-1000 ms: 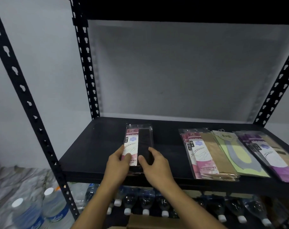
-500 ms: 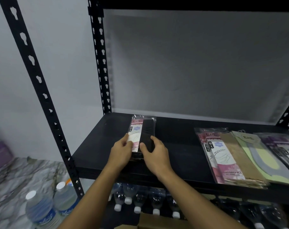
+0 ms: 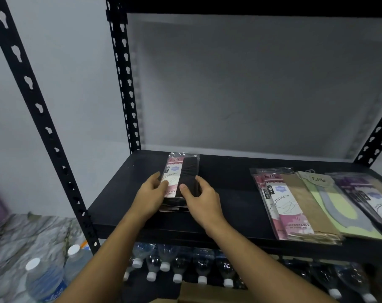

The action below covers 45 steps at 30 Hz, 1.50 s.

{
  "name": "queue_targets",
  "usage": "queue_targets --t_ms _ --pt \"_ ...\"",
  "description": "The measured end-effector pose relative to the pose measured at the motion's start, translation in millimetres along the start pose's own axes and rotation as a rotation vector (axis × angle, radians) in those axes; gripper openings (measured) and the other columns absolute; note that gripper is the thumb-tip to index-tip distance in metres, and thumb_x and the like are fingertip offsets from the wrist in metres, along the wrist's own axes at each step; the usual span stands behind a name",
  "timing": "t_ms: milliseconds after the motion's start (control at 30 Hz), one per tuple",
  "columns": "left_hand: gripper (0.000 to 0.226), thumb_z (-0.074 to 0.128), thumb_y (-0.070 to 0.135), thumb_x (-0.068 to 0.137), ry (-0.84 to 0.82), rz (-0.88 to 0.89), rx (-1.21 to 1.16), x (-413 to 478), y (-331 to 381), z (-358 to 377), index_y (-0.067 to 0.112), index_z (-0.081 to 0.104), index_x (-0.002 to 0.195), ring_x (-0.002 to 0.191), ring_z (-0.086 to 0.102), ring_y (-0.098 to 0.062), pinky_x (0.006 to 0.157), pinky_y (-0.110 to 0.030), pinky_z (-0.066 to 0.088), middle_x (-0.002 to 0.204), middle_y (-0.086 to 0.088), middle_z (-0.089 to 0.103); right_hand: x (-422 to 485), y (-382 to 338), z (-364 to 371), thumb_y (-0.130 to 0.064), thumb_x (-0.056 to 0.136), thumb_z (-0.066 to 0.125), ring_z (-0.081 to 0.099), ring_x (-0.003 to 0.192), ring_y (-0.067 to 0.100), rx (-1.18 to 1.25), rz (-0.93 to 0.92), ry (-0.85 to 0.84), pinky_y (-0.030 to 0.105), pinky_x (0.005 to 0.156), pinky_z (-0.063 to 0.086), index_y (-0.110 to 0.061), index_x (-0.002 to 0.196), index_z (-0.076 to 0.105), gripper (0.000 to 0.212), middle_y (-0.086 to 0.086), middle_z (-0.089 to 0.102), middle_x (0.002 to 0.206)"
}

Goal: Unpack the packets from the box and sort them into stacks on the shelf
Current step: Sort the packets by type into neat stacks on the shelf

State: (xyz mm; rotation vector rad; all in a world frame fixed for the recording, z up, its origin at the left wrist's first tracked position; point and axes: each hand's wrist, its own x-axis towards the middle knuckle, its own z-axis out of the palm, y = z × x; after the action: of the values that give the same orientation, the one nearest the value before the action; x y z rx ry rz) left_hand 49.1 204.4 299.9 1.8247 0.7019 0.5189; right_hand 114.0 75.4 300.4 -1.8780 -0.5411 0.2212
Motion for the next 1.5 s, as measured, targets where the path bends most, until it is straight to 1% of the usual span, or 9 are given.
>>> queue_targets --t_ms 133,233,300,500,700,967,1167,1267,1500 --pt "0.052 0.052 0.036 0.097 0.136 0.041 0.058 -12 8 -2 0.023 0.039 0.146 0.132 0.046 -0.021 0.108 -0.039 0.039 0.146 -0.005 0.047 -5 -1 -25 -0.034 0.089 0.063 0.056 0.101 -0.005 0.084 -0.017 -0.009 0.005 0.082 0.042 -0.026 0.117 0.057 0.03 -0.025 0.059 0.108" --pt "0.044 0.054 0.027 0.096 0.287 0.229 0.102 -38 24 9 0.023 0.048 0.139 0.132 0.042 -0.014 0.102 -0.028 0.035 0.139 0.004 0.05 -11 6 -53 -0.038 0.087 0.064 0.046 0.127 0.009 0.074 -0.028 0.05 0.022 0.103 0.039 -0.022 0.136 0.048 0.055 -0.004 0.05 0.14" --pt "0.038 0.056 0.023 0.095 0.318 0.346 0.078 -61 32 23 0.025 0.052 0.133 0.127 0.043 -0.01 0.099 -0.026 0.035 0.127 0.012 0.052 -17 11 -75 -0.036 0.086 0.066 0.048 0.125 0.009 0.072 -0.047 0.091 0.021 0.1 0.041 -0.023 0.134 0.051 0.052 -0.001 0.052 0.139" --pt "0.034 0.061 0.019 0.093 0.09 0.357 -0.097 -100 35 101 0.034 0.057 0.123 0.115 0.054 0.0 0.097 -0.025 0.045 0.12 0.023 0.055 -38 30 -158 -0.03 0.086 0.067 0.053 0.1 0.0 -0.051 -0.088 0.261 -0.005 0.067 0.036 -0.022 0.124 0.058 0.04 -0.008 0.06 0.119" --pt "0.035 0.06 0.022 0.094 -0.138 0.272 -0.112 -103 50 179 0.028 0.054 0.128 0.117 0.05 -0.001 0.084 -0.006 0.038 0.126 0.015 0.052 -47 53 -222 -0.028 0.088 0.064 0.051 0.113 0.012 -0.195 -0.069 0.352 0.028 0.095 0.042 -0.018 0.124 0.058 0.037 -0.004 0.056 0.122" --pt "0.046 0.058 0.027 0.094 -0.227 0.192 -0.073 -96 68 230 0.022 0.047 0.139 0.104 0.058 -0.002 0.068 -0.003 0.044 0.135 0.005 0.05 -40 85 -249 -0.026 0.089 0.063 0.048 0.124 0.018 -0.299 -0.001 0.236 0.026 0.103 0.036 -0.01 0.132 0.051 0.048 0.004 0.05 0.138" --pt "0.054 0.059 0.03 0.093 -0.2 0.188 0.033 -98 66 244 0.019 0.043 0.143 0.134 0.038 -0.015 0.111 -0.032 0.036 0.146 0.003 0.038 -40 98 -242 -0.031 0.091 0.059 0.04 0.133 0.017 -0.364 -0.044 0.15 0.021 0.108 0.027 -0.006 0.137 0.046 0.054 0.005 0.043 0.145" --pt "0.054 0.06 0.032 0.092 -0.195 0.171 0.061 -97 64 245 0.022 0.043 0.143 0.133 0.039 -0.015 0.112 -0.036 0.036 0.145 0.004 0.04 -39 103 -241 -0.036 0.093 0.055 0.035 0.137 0.017 -0.393 -0.052 0.123 0.019 0.108 0.022 -0.007 0.139 0.044 0.056 0.005 0.038 0.149" --pt "0.055 0.061 0.029 0.093 -0.203 0.154 0.039 -97 70 244 0.022 0.043 0.144 0.108 0.045 -0.003 0.069 -0.004 0.036 0.14 0.005 0.043 -40 102 -246 -0.046 0.093 0.049 0.045 0.128 0.017 -0.465 -0.072 0.096 0.029 0.105 0.036 -0.014 0.139 0.042 0.057 0.001 0.043 0.144"
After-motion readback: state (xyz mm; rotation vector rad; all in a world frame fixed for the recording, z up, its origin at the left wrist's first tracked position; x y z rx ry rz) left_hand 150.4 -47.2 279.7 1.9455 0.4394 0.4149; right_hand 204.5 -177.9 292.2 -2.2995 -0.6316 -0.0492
